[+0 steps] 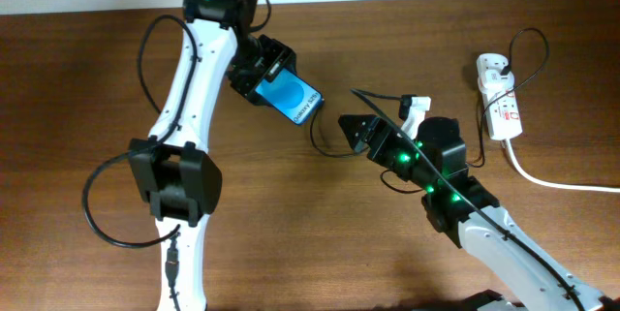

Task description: Plug charger to phone and switch on socket

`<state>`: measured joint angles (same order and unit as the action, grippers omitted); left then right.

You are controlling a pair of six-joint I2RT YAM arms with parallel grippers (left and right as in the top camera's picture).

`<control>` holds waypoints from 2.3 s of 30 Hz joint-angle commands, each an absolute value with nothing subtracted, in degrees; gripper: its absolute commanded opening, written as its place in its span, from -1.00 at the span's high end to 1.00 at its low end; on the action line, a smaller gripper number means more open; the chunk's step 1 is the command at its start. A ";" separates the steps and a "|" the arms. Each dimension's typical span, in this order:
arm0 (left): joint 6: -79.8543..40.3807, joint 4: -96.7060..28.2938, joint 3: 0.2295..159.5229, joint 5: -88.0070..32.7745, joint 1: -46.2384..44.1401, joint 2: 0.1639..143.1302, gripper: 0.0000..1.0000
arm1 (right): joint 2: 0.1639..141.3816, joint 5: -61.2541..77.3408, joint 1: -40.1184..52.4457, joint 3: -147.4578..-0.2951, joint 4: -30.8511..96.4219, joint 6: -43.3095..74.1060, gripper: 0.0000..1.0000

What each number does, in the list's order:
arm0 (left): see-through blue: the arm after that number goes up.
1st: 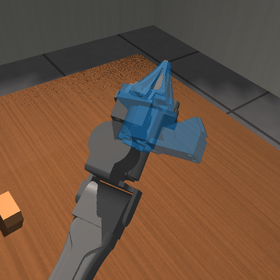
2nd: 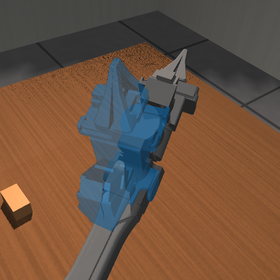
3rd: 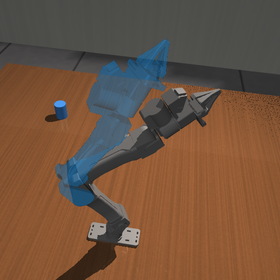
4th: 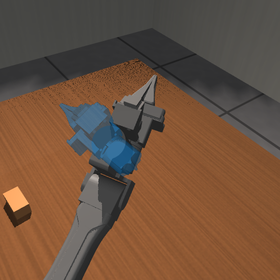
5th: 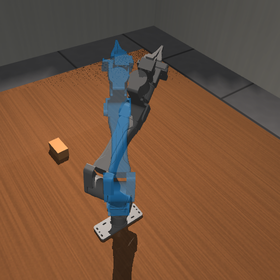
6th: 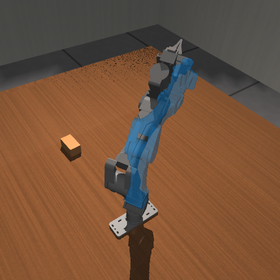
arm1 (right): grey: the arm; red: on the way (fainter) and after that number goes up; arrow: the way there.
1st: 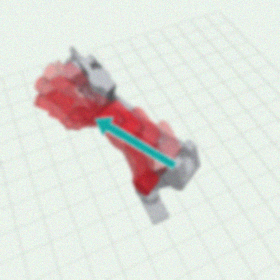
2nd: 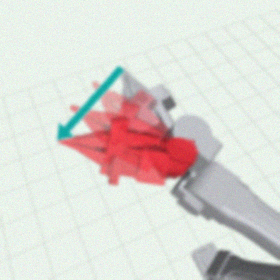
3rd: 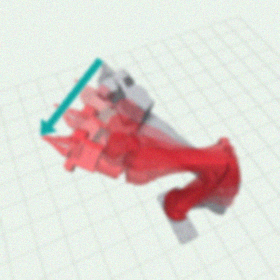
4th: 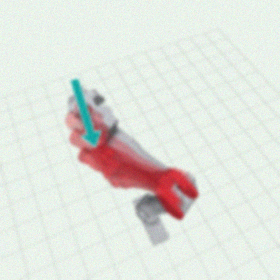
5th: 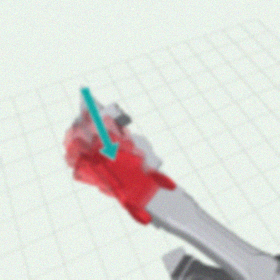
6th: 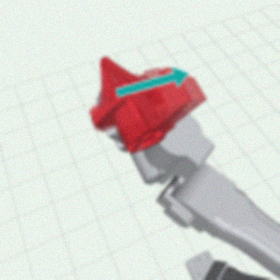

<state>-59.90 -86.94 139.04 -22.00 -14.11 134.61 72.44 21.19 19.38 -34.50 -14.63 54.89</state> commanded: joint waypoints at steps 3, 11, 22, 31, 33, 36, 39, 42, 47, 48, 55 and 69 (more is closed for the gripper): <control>-63.05 -85.97 140.35 -21.61 -19.40 134.15 1.00 | 72.86 11.68 22.90 -35.07 -15.49 56.45 -0.64; -65.32 -85.95 140.35 -30.72 -24.62 134.15 1.00 | 77.54 10.24 23.29 -35.07 -20.34 56.47 -0.23; -65.32 -85.89 140.35 -30.85 -26.26 134.15 1.00 | 82.13 9.82 23.29 -35.07 -27.94 56.49 0.27; -65.32 -85.73 140.35 -30.87 -26.26 134.15 1.00 | 82.13 9.58 24.91 -35.07 -28.99 56.47 0.32; -65.32 -85.73 140.35 -30.87 -26.26 134.15 1.00 | 82.13 9.63 24.91 -35.07 -28.99 56.47 0.56; -65.30 -85.71 140.35 -30.63 -26.26 134.15 1.00 | 82.13 9.82 24.91 -35.07 -29.02 57.98 0.84; -65.30 -85.71 140.35 -30.65 -26.26 134.15 0.86 | 82.13 9.82 24.88 -35.07 -28.99 58.08 0.92; -65.30 -85.69 140.35 -30.65 -26.26 134.15 0.34 | 82.11 9.80 24.73 -35.07 -29.67 61.95 0.92; -65.30 -85.69 140.35 -30.65 -26.11 134.15 -0.78 | 82.11 9.65 22.85 -35.07 -31.59 70.02 0.92; -65.32 -85.38 140.35 -30.65 -26.11 134.15 -0.87 | 82.11 9.80 22.13 -35.11 -31.97 71.53 0.92; -48.29 -76.27 140.35 -31.88 -23.73 134.15 -0.99 | 81.58 16.71 15.05 -35.11 -31.86 72.36 0.92; -11.44 -60.71 140.35 -67.94 -10.13 134.15 -0.99 | 50.94 11.46 6.00 -34.94 -7.16 74.54 0.92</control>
